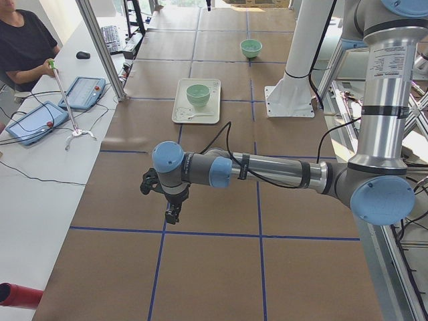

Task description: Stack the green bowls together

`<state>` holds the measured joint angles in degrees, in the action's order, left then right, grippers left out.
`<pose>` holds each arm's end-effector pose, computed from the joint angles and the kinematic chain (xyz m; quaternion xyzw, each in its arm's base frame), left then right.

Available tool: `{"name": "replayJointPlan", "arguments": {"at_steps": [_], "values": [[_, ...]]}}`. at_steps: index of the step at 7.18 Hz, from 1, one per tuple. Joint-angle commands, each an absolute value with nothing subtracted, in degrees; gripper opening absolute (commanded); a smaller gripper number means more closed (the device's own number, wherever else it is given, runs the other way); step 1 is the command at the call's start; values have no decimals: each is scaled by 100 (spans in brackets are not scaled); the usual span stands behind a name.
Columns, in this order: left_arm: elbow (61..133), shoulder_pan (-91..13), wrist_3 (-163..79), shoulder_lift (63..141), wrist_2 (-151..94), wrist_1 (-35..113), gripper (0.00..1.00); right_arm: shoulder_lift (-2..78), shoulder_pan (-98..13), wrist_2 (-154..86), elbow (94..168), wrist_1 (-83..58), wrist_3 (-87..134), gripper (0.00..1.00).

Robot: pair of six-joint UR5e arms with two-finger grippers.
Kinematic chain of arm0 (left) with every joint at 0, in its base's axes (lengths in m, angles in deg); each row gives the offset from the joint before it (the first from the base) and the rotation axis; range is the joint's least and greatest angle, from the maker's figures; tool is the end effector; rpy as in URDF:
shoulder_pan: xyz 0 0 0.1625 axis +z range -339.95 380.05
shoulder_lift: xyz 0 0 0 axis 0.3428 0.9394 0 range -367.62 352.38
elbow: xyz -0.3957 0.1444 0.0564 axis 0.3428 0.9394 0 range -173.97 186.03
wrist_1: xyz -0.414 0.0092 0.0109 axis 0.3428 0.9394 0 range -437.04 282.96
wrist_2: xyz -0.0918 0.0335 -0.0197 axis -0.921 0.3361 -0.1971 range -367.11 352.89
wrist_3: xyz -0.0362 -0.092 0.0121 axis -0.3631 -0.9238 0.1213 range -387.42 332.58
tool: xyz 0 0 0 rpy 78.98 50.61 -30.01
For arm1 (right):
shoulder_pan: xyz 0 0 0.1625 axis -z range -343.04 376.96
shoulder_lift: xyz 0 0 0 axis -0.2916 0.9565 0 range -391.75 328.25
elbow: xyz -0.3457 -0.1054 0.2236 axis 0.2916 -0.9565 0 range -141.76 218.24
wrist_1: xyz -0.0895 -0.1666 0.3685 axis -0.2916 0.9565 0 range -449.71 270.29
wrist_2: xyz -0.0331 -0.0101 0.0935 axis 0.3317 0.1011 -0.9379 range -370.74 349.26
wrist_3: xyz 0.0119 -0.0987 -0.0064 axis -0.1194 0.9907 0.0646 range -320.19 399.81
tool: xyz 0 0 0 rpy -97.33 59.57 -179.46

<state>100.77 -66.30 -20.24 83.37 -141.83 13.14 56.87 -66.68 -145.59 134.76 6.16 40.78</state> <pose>-0.0310 -0.5071 0.6084 0.0593 0.3783 0.1067 0.9176 0.0071 -0.5048 0.6005 -0.0017 -0.3818 -0.0658 0.9219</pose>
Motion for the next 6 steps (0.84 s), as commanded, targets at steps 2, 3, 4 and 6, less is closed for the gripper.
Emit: {"name": "replayJointPlan", "arguments": {"at_steps": [2,3,4,6], "values": [[10131,-6652,-2030,8071,-14193,1191,100,5737,-6663,-14652,13212,582,4060,100],[10131,-6652,-2021,8149,-14219,868,100,5729,-6663,-14653,13211,582,4060,100],[10148,-6653,-2030,8167,-14228,813,100,5763,-6672,-14644,13194,574,4068,100],[10157,-6653,-2030,8176,-14237,830,100,5956,-6672,-14618,13238,347,4086,100]]}}
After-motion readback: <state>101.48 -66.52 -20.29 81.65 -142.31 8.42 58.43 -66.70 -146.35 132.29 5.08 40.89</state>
